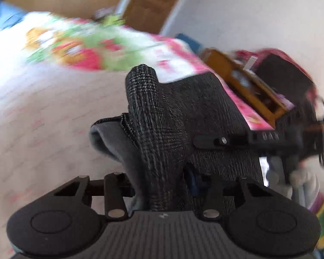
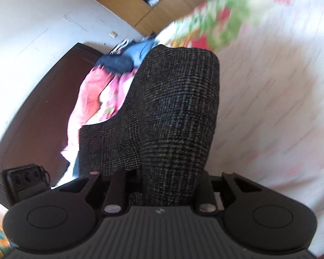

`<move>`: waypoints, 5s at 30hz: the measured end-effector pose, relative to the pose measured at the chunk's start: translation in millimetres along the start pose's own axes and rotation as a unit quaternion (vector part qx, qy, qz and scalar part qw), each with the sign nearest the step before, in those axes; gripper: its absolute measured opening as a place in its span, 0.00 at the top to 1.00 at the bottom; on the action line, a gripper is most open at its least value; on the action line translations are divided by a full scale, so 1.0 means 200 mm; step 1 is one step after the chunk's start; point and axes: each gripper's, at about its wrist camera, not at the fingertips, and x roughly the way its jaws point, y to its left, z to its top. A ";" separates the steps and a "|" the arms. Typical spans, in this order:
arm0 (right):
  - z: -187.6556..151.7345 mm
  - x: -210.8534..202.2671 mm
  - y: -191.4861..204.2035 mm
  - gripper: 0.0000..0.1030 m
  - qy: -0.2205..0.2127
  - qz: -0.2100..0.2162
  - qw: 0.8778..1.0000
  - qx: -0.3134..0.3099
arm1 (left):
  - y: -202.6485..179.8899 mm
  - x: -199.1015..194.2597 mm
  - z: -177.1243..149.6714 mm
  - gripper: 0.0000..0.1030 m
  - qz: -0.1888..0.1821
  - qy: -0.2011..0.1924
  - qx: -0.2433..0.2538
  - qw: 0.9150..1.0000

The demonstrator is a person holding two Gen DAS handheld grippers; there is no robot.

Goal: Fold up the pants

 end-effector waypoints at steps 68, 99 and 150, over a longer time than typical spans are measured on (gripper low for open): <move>0.08 -0.99 -0.76 0.75 -0.058 -0.177 0.982 0.008 | -0.88 0.88 -0.05 0.47 -0.054 0.005 0.031 0.998; -0.08 -0.81 -1.06 0.71 -0.160 -0.266 0.950 -0.022 | -0.87 1.24 -0.10 0.36 0.139 -0.061 0.150 0.977; -0.58 -1.33 -0.39 0.57 -0.099 -0.296 0.947 -0.076 | -1.36 0.87 -0.48 0.21 0.191 0.025 0.098 0.976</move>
